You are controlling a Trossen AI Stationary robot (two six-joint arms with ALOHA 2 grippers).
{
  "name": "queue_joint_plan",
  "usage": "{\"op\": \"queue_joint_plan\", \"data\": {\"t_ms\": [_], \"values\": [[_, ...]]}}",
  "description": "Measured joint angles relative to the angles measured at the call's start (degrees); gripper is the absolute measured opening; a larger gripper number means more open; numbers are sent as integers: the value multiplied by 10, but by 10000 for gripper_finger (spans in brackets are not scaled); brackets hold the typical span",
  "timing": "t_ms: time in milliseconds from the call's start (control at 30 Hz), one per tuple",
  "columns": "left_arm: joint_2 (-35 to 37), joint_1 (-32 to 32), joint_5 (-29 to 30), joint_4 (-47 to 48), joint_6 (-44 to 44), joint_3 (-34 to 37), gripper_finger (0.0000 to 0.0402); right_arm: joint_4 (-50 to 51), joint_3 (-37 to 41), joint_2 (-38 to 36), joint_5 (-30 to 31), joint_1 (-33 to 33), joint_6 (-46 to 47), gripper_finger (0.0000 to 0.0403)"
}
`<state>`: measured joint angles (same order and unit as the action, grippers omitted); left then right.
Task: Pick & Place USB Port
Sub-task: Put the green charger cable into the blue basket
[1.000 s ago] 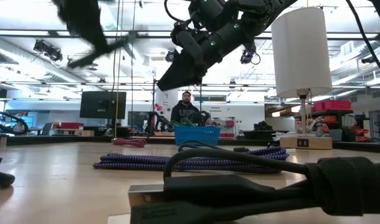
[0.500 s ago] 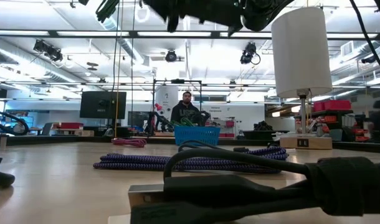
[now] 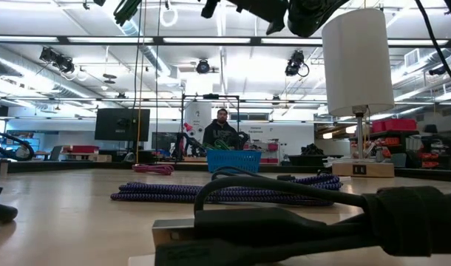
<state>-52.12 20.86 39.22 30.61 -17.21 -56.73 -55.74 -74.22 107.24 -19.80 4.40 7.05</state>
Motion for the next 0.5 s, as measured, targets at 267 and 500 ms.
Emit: {"op": "queue_joint_plan", "data": {"t_ms": [267,500], "values": [[0,0,0,-2,14,0,24,-6,0,0,59,-3,0,160],[0,0,-11,-8,20,0,24,-12,0,0,74,-7,-17,160]]}}
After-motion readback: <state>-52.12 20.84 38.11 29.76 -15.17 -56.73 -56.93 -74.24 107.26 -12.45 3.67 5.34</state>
